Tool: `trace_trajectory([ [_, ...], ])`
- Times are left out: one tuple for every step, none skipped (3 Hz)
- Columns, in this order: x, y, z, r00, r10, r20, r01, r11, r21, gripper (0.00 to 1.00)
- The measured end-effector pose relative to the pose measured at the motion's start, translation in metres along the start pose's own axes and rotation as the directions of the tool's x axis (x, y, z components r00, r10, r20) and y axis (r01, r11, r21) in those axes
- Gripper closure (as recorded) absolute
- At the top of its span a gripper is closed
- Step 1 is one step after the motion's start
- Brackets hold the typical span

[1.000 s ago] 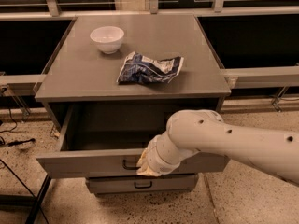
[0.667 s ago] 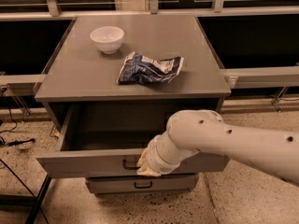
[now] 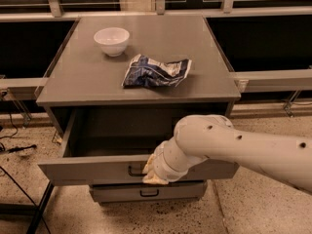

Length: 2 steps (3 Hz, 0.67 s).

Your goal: Open top drawer

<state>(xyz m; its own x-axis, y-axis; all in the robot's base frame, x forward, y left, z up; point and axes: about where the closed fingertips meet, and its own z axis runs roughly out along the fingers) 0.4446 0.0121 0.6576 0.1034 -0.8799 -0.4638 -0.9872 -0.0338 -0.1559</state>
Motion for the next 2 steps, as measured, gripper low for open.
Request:
trace_trajectory([
  [-0.0006,0.0023,-0.0013,1.0,-0.004,-0.003,0.004,0.9998,0.02,0.01],
  [-0.0006,0.0048,-0.0031,1.0,-0.01,-0.003,0.01,0.9986,0.053,0.0],
])
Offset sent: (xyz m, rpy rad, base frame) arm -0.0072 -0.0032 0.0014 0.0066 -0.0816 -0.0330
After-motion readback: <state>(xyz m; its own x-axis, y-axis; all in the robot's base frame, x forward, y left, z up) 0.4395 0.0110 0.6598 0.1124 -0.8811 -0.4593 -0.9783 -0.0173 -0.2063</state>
